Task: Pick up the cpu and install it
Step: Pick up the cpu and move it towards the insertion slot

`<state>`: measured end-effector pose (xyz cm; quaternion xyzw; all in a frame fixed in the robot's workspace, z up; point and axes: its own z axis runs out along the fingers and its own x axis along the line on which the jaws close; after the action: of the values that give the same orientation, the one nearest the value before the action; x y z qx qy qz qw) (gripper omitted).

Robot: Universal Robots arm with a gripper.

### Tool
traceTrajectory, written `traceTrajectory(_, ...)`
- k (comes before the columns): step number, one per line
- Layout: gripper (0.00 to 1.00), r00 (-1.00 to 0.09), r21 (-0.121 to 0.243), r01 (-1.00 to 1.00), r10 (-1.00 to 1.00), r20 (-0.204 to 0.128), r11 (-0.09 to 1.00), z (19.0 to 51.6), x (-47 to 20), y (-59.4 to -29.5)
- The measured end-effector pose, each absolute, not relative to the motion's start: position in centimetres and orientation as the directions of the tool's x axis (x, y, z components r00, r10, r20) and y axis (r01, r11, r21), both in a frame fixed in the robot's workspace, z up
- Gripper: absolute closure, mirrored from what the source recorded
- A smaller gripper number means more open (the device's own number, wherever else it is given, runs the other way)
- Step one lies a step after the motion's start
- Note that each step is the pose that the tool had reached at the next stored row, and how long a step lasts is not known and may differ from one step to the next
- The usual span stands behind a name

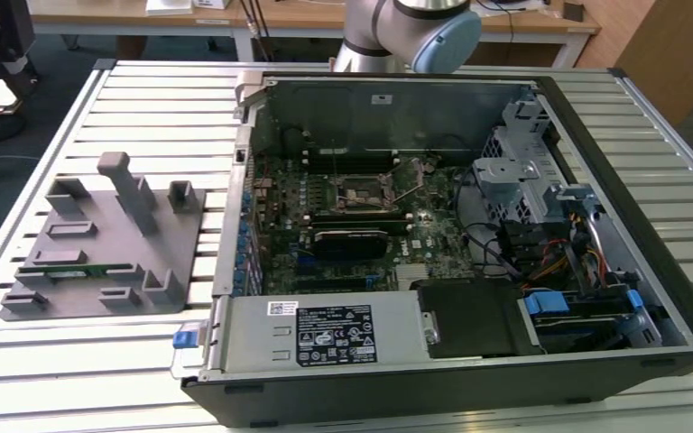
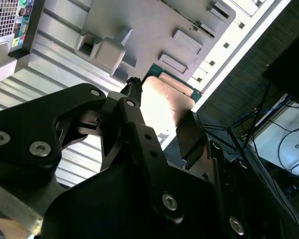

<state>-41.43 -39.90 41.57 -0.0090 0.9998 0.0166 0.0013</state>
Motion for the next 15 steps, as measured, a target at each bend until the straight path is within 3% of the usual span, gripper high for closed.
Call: traceTrajectory(15,0.47,-1.000,0.033,-0.018,-0.018,-0.003,0.999,41.57,-40.48,-39.87)
